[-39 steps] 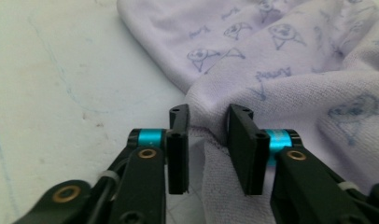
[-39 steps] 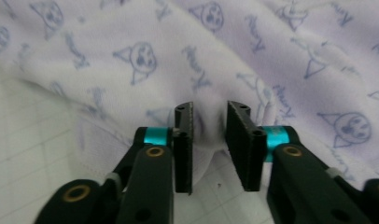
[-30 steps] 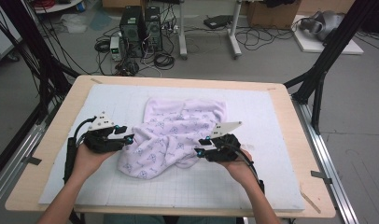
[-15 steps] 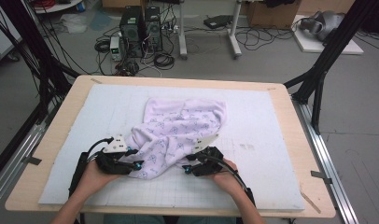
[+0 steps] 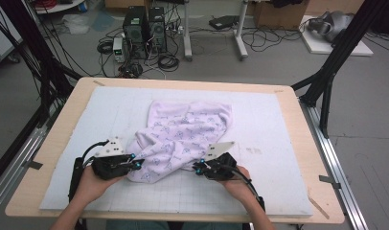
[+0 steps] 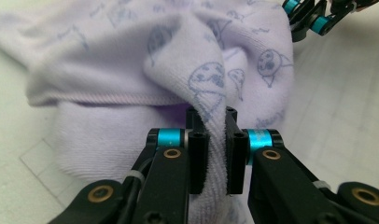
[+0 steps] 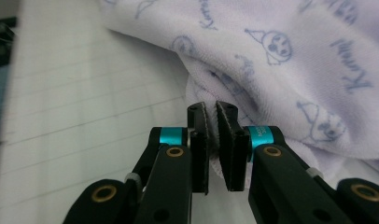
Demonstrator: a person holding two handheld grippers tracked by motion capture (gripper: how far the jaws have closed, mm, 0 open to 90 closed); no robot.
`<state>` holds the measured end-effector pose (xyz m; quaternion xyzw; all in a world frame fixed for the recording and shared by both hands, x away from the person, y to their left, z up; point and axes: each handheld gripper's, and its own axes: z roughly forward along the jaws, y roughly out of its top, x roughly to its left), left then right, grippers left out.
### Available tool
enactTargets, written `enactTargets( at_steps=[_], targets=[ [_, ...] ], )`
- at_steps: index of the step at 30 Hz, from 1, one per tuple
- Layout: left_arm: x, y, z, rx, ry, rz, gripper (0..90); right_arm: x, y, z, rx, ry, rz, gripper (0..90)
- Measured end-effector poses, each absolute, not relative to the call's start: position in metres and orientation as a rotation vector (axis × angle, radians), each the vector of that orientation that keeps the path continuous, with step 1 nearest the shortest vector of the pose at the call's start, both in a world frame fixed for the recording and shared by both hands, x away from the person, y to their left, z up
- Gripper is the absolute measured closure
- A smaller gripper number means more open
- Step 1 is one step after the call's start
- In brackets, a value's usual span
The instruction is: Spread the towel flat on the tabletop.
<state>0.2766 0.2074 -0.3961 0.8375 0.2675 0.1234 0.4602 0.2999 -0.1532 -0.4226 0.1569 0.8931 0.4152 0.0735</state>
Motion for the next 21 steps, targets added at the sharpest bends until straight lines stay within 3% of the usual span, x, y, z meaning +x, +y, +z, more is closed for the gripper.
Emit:
enactTargets(
  at_steps=[6, 9, 16, 21],
  targets=[
    [0.278, 0.205, -0.377, 2.011, 0.653, 0.356, 85.1, 0.291, -0.189, -0.387, 0.478, 2.611, 1.238, 83.9],
    [0.301, 0.206, -0.382, 1.993, 0.763, 0.416, 85.1, 0.309, -0.202, -0.374, 0.547, 2.553, 1.225, 83.9],
    [0.361, 0.218, -0.418, 2.01, 1.009, 0.383, 85.0, 0.372, -0.192, -0.408, 0.769, 2.617, 1.154, 83.8],
    [0.378, 0.22, -0.437, 2.011, 1.075, 0.333, 84.3, 0.393, -0.186, -0.427, 0.837, 2.647, 1.129, 83.3]
  ],
)
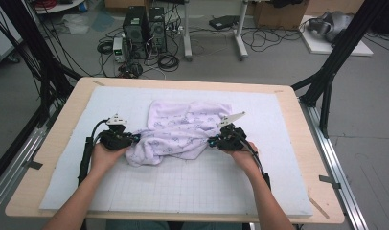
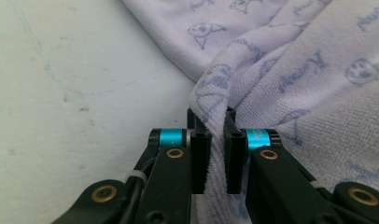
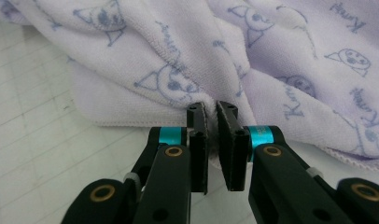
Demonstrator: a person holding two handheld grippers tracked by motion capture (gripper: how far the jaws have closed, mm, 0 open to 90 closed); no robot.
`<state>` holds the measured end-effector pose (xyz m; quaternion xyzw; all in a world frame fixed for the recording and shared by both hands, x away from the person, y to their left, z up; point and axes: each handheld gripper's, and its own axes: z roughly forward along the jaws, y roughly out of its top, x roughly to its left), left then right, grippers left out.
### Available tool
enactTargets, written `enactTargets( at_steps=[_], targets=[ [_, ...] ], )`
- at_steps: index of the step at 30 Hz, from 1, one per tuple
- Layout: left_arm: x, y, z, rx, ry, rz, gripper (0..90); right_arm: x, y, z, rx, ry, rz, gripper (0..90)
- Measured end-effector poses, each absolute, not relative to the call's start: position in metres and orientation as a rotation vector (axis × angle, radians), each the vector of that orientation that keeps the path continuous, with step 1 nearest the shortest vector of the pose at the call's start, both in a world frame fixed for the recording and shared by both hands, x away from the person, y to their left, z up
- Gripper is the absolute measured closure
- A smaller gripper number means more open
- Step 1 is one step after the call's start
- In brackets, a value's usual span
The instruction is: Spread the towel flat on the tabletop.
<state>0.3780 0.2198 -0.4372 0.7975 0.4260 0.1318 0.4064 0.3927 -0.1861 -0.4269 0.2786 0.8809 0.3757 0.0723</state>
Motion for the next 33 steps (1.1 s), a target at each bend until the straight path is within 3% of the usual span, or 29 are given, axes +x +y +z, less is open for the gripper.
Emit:
enactTargets(
  at_steps=[2, 3, 5, 13, 21, 33],
  targets=[
    [0.377, 0.219, -0.436, 2.018, 1.065, 0.34, 81.3, 0.393, -0.185, -0.427, 0.842, 2.642, 1.132, 82.6],
    [0.373, 0.221, -0.431, 2.013, 1.053, 0.348, 77.9, 0.39, -0.186, -0.424, 0.835, 2.628, 1.142, 76.0],
    [0.368, 0.227, -0.425, 1.993, 1.042, 0.363, 73.1, 0.385, -0.187, -0.417, 0.826, 2.599, 1.168, 72.0],
    [0.345, 0.243, -0.403, 2.001, 0.997, 0.4, 59.8, 0.352, -0.185, -0.394, 0.712, 2.513, 1.262, 61.6],
    [0.332, 0.251, -0.387, 2.0, 0.971, 0.46, 49.6, 0.327, -0.159, -0.401, 0.568, 2.604, 1.224, 59.8],
    [0.328, 0.266, -0.38, 1.97, 1.008, 0.486, 39.6, 0.339, -0.144, -0.437, 0.629, 2.696, 1.084, 61.6]
  ],
)
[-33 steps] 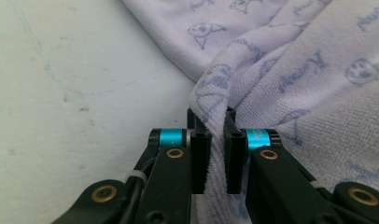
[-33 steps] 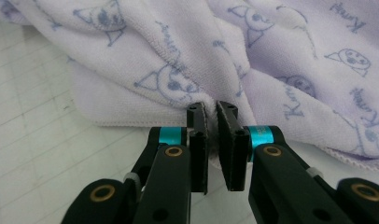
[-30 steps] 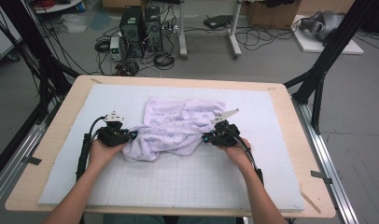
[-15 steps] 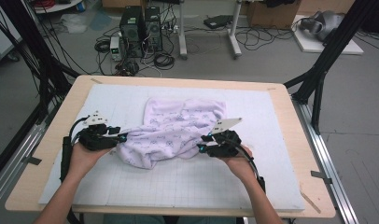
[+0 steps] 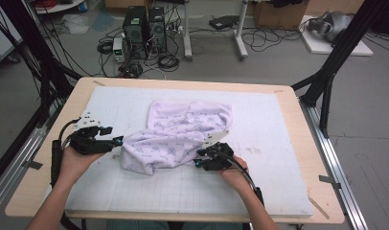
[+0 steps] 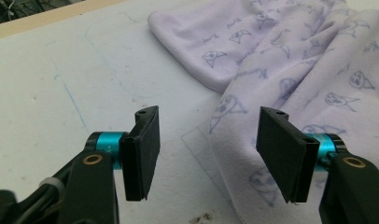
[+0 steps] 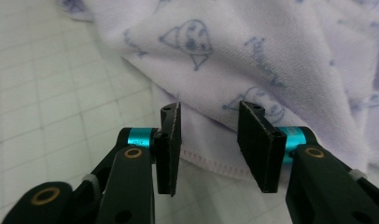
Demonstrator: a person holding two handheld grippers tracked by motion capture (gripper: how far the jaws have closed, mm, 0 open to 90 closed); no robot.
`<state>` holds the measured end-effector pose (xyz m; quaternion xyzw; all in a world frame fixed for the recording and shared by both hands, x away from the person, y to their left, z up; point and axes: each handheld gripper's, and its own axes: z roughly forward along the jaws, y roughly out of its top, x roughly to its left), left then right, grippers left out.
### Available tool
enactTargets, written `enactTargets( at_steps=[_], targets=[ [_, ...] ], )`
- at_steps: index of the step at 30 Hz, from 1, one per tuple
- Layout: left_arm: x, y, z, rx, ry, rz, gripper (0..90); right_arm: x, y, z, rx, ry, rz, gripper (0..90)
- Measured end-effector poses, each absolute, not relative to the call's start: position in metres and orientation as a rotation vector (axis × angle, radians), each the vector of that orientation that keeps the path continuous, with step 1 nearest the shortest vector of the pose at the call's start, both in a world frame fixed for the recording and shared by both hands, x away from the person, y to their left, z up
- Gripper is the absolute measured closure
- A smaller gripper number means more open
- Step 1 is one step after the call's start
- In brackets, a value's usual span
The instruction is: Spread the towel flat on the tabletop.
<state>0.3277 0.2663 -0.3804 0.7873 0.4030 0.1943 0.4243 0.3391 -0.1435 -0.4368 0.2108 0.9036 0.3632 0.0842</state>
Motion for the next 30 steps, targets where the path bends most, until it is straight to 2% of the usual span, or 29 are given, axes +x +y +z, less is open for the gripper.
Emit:
enactTargets(
  at_steps=[4, 5, 7, 11, 15, 17, 18, 19, 24, 26, 30],
  targets=[
    [0.319, 0.269, -0.383, 1.98, 0.985, 0.457, 41.5, 0.342, -0.144, -0.441, 0.649, 2.69, 1.117, 72.8],
    [0.317, 0.268, -0.385, 1.991, 0.968, 0.446, 41.5, 0.342, -0.144, -0.441, 0.649, 2.69, 1.117, 72.8],
    [0.311, 0.265, -0.393, 2.012, 0.934, 0.42, 45.6, 0.341, -0.144, -0.441, 0.635, 2.707, 1.117, 84.0],
    [0.309, 0.255, -0.421, 2.088, 0.893, 0.304, 53.7, 0.339, -0.146, -0.44, 0.642, 2.709, 1.131, 86.7],
    [0.309, 0.244, -0.427, 2.167, 0.841, 0.289, 56.5, 0.333, -0.149, -0.436, 0.643, 2.697, 1.159, 82.3],
    [0.307, 0.239, -0.427, 2.166, 0.814, 0.289, 53.4, 0.325, -0.15, -0.428, 0.6, 2.685, 1.214, 73.4],
    [0.307, 0.238, -0.427, 2.172, 0.799, 0.278, 53.4, 0.325, -0.15, -0.428, 0.6, 2.685, 1.214, 73.4],
    [0.308, 0.236, -0.429, 2.195, 0.793, 0.255, 50.4, 0.32, -0.148, -0.425, 0.589, 2.692, 1.265, 64.3],
    [0.309, 0.226, -0.437, 2.226, 0.781, 0.241, 48.0, 0.318, -0.138, -0.43, 0.563, 2.726, 1.212, 60.2],
    [0.31, 0.222, -0.438, 2.22, 0.774, 0.231, 58.9, 0.321, -0.129, -0.439, 0.567, 2.742, 1.14, 63.4],
    [0.31, 0.22, -0.439, 2.215, 0.762, 0.208, 76.1, 0.322, -0.127, -0.444, 0.595, 2.689, 1.136, 78.0]
  ],
)
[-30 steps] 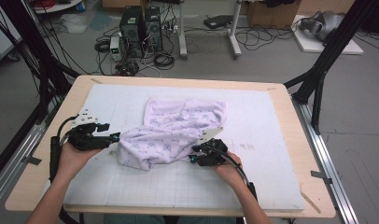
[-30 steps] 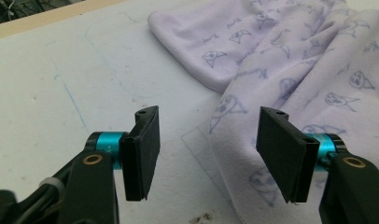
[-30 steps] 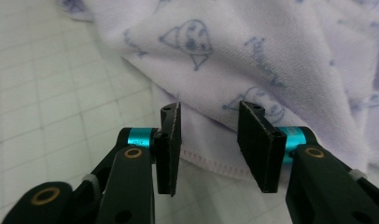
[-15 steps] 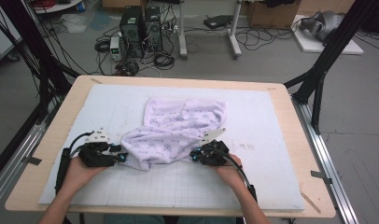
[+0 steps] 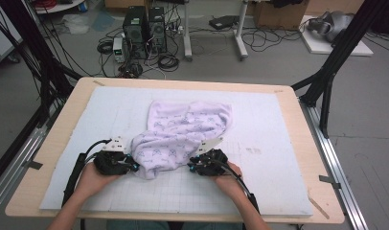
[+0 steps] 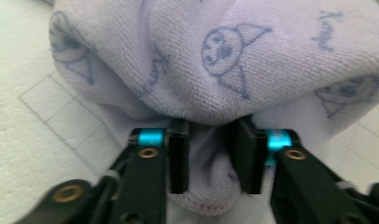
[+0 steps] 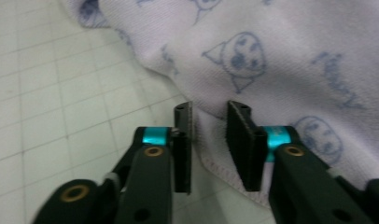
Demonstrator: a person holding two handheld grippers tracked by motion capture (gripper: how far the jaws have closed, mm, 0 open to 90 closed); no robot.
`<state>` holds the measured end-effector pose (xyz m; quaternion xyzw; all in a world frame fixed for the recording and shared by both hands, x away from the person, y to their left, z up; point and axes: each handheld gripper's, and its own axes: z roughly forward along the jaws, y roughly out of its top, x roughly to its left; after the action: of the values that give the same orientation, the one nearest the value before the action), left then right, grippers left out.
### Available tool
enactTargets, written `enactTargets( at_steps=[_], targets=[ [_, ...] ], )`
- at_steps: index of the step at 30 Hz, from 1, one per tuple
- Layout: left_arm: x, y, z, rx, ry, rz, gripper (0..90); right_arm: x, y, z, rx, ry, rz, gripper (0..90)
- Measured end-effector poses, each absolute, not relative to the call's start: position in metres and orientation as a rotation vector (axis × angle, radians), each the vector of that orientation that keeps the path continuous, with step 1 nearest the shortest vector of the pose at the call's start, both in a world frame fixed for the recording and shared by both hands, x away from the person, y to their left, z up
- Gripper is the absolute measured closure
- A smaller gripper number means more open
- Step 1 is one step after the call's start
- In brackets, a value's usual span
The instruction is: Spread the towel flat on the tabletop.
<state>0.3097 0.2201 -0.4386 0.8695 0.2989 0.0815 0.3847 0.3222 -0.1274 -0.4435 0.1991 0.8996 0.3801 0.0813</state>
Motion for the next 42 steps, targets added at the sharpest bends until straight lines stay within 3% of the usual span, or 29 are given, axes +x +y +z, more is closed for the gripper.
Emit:
enactTargets(
  at_steps=[3, 9, 19, 23, 27, 33, 37, 42],
  targets=[
    [0.305, 0.216, -0.436, 2.242, 0.731, 0.257, 82.5, 0.324, -0.131, -0.443, 0.61, 2.697, 1.151, 85.4],
    [0.298, 0.223, -0.419, 2.156, 0.739, 0.287, 84.3, 0.321, -0.14, -0.435, 0.588, 2.703, 1.204, 86.9],
    [0.287, 0.224, -0.365, 2.057, 0.662, 0.346, 84.5, 0.293, -0.185, -0.37, 0.507, 2.578, 1.284, 87.1],
    [0.305, 0.215, -0.357, 2.062, 0.689, 0.403, 84.5, 0.306, -0.194, -0.354, 0.525, 2.524, 1.259, 87.0],
    [0.34, 0.207, -0.368, 2.075, 0.78, 0.411, 84.5, 0.331, -0.194, -0.361, 0.603, 2.532, 1.234, 87.0],
    [0.39, 0.198, -0.419, 2.184, 0.948, 0.332, 84.2, 0.387, -0.188, -0.406, 0.822, 2.63, 1.156, 86.8],
    [0.395, 0.193, -0.427, 2.196, 0.959, 0.32, 83.3, 0.396, -0.186, -0.414, 0.859, 2.627, 1.175, 86.6],
    [0.388, 0.201, -0.414, 2.162, 0.968, 0.357, 71.0, 0.391, -0.191, -0.407, 0.841, 2.603, 1.188, 79.8]
  ],
)
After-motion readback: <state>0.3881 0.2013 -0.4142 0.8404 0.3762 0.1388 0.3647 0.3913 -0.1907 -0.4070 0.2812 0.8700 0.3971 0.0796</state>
